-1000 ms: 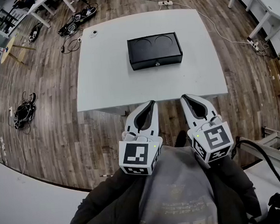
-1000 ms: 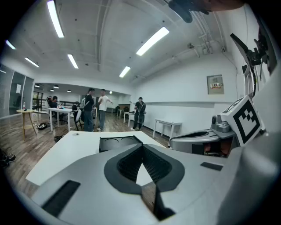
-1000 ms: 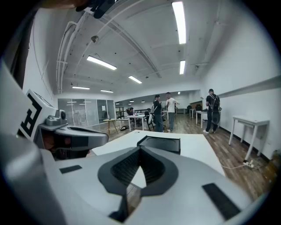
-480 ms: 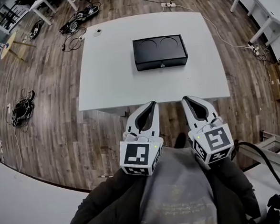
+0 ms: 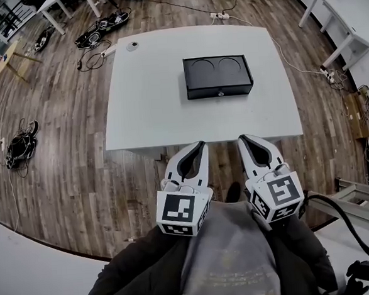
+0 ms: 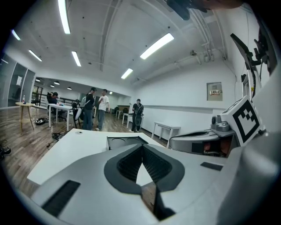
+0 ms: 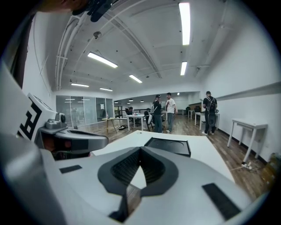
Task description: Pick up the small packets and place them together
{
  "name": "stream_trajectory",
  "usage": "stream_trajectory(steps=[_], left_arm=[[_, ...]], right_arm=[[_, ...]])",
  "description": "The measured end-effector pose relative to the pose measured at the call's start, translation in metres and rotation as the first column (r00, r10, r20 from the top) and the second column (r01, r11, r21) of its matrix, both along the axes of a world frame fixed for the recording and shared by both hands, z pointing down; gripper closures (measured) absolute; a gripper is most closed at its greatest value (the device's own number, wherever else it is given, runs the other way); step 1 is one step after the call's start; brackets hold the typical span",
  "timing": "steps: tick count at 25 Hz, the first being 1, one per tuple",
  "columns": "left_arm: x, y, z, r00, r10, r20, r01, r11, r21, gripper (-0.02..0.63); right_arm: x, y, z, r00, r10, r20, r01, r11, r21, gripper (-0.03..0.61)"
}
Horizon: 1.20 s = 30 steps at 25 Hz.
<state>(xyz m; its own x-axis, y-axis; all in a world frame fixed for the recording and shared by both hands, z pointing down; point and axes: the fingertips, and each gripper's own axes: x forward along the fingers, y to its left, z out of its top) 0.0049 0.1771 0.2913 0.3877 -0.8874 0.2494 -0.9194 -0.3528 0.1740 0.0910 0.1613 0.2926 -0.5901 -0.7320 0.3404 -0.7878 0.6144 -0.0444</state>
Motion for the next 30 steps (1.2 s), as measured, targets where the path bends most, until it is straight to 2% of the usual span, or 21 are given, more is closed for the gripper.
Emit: stream_trajectory(steps=[3,7,14,22,30], left_arm=[[-0.019,0.001,0.001,1.000,-0.012,-0.017,0.012,1.000,-0.009,0.608],[-0.039,0.003,0.010,0.999,-0.033,-0.041,0.032,0.999,-0.040,0.608],[-0.038,-0.010,0.026,1.000,-0.019,-0.024,0.017,0.996,-0.088,0.608],[-0.037,-0.072,0.031,0.997,-0.047,0.059,0.054,0.991,-0.122,0.608],[-0.015,-0.134,0.057,0.995,-0.033,0.091,0.051,0.978,-0.202,0.607]], right_arm=[[-0.017,0.003,-0.004,1.000,0.000,0.025,0.000,1.000,0.002,0.574],[-0.028,0.007,0.005,1.000,0.009,0.001,-0.009,1.000,-0.015,0.574],[-0.027,-0.015,0.021,1.000,0.032,-0.001,-0.032,0.998,-0.058,0.574],[-0.025,-0.084,0.048,0.999,0.017,0.038,-0.012,0.992,-0.123,0.574],[-0.018,-0.139,0.087,0.999,-0.025,0.034,0.032,0.977,-0.213,0.574]])
